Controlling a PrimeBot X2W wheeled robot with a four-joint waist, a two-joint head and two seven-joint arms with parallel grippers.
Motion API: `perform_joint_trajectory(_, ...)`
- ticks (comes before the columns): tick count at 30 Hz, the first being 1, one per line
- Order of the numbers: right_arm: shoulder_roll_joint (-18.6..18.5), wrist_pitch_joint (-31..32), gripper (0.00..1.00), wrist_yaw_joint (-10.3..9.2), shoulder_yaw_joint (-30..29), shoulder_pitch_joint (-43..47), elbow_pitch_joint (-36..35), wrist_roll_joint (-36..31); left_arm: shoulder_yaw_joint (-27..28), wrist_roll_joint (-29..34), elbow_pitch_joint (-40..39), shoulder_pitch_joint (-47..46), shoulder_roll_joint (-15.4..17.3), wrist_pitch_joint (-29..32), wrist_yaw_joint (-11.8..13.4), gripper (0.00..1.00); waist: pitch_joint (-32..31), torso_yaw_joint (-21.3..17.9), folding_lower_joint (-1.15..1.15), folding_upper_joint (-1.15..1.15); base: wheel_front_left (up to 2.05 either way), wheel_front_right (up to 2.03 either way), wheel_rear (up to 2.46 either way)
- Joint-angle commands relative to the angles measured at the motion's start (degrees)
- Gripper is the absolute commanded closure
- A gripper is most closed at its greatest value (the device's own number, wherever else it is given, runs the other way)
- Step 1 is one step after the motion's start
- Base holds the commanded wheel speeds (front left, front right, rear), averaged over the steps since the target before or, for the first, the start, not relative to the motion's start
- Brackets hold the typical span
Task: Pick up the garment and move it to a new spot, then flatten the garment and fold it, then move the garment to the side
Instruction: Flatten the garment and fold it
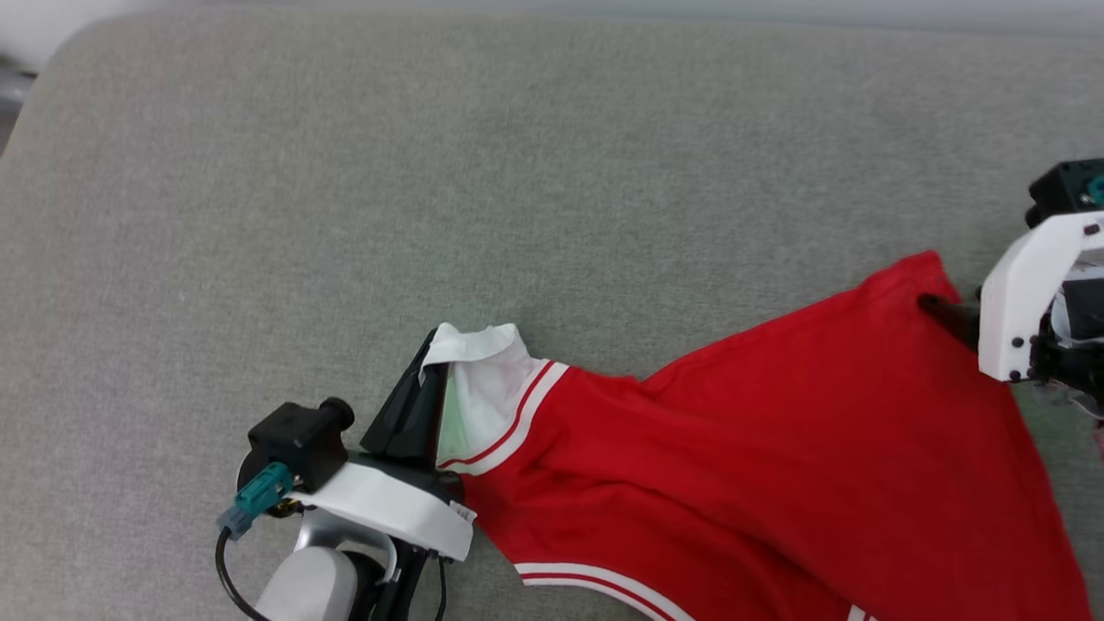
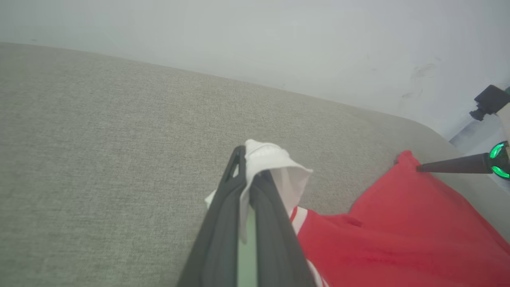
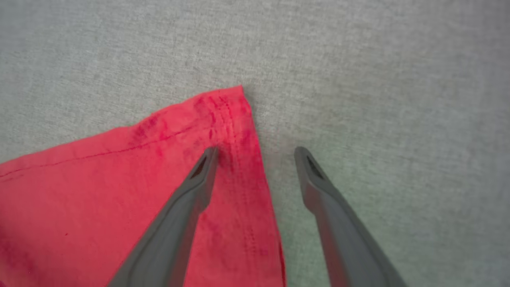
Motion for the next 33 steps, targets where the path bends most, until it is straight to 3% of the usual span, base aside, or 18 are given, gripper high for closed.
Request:
perform_joint_trajectory(1, -0.28, 0.02, 0.00, -0.02, 0.86, -1.15, 0.79, 0.03, -0.08, 0.30, 0.02, -1.03, -0.17, -0.43, -0.18, 1.00, 1.87, 1.20, -0.01, 0.00, 0.00, 0.00, 0.00)
perform_joint_trajectory(9, 1.62, 4.23, 0.00, 0.05, 8.33, 0.42, 9.72, 2.76, -0.57, -0.06, 1.28, -2.65, -0.67, -1.35, -0.42, 1.00, 3.99, 1.58, -0.01, 0.00, 0.00, 0.00, 0.00)
perform_joint_trajectory(10, 1.90, 5.03, 1.00, 0.06, 8.83, 0.75, 10.52, 3.62, -0.56, -0.15, 1.44, -2.73, -0.70, -1.40, -0.43, 1.00, 4.08, 1.54, -0.01, 0.00, 0.00, 0.00, 0.00)
perform_joint_trajectory(23, -1.44, 0.16, 1.00, -0.03, 9.33, -5.26, 9.03, 5.56, 0.99, -0.96, 2.57, -3.35, 1.42, -1.10, -0.15, 1.00, -1.01, -0.18, -0.01, 0.00, 0.00, 0.00, 0.00)
perform_joint_trajectory(33, 0.40, -7.99, 1.00, -0.02, 3.26, -8.78, 9.66, 1.64, 3.44, -3.41, 2.80, -11.17, 5.15, 3.21, -1.08, 1.00, -7.36, -3.56, -0.01, 0.00, 0.00, 0.00, 0.00)
